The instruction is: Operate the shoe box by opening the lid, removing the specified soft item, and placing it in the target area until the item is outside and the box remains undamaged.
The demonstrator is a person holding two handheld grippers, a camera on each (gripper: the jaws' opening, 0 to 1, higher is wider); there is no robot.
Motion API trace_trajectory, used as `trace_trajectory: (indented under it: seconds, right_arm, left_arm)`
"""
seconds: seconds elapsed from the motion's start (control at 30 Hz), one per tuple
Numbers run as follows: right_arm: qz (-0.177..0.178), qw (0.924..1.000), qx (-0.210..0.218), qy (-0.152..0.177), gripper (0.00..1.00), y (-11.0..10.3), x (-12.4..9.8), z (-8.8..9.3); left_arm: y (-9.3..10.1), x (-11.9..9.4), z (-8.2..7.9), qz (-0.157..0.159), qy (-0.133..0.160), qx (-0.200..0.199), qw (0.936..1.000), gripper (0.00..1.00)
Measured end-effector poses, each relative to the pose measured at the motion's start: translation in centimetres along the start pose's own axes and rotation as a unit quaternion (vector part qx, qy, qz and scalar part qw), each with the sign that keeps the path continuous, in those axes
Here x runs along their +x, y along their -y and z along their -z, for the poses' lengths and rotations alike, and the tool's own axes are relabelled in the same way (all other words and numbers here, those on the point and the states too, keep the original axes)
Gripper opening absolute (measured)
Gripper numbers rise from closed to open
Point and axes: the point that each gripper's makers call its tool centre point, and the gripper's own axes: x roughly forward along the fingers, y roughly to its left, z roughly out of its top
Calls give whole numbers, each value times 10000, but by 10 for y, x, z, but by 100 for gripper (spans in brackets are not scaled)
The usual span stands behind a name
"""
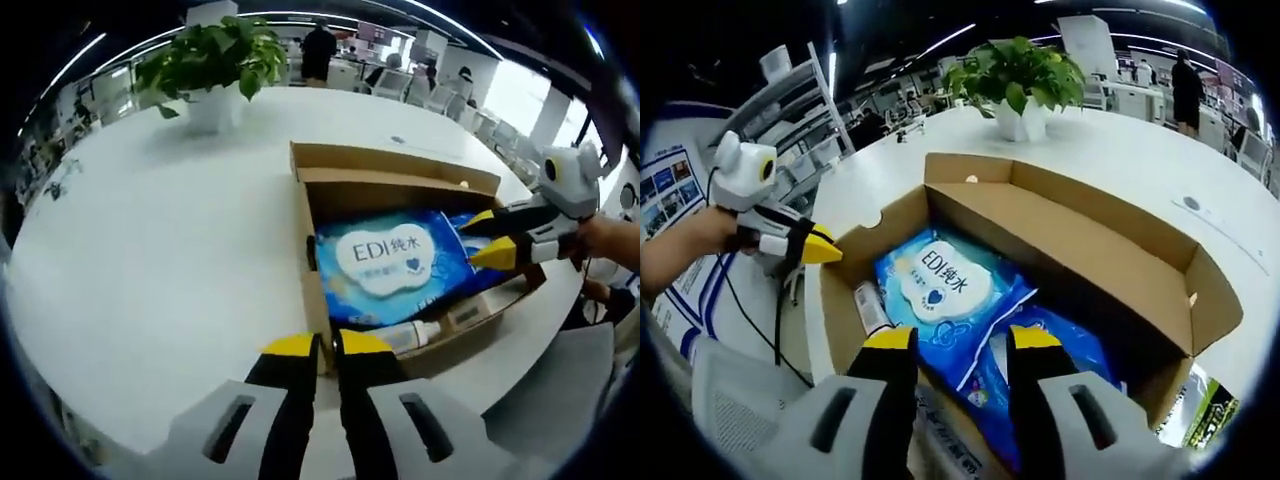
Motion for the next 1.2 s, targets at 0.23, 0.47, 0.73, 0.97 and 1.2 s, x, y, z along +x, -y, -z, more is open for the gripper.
trace_trajectory:
  seconds: [0.23,0.47,0.73,0.97,1.2]
  right_arm:
    - [-16,9999,109,-13,32,1,10,0]
    - [-68,9991,422,-35,31,4,19,-1]
    - [-137,9979,626,-133,29,-1,33,3]
    - [16,9977,642,-230,18,10,35,6]
    - [8,9970,740,-235,9,11,31,4]
  left_arm:
    - [0,1,2,75,2,-65,10000,4]
    - [1,1,2,108,-25,-59,9999,4]
    - [2,1,3,97,-18,-54,9999,4]
    - [2,1,2,74,-19,-46,10000,4]
    - [1,1,1,53,-14,-52,10000,4]
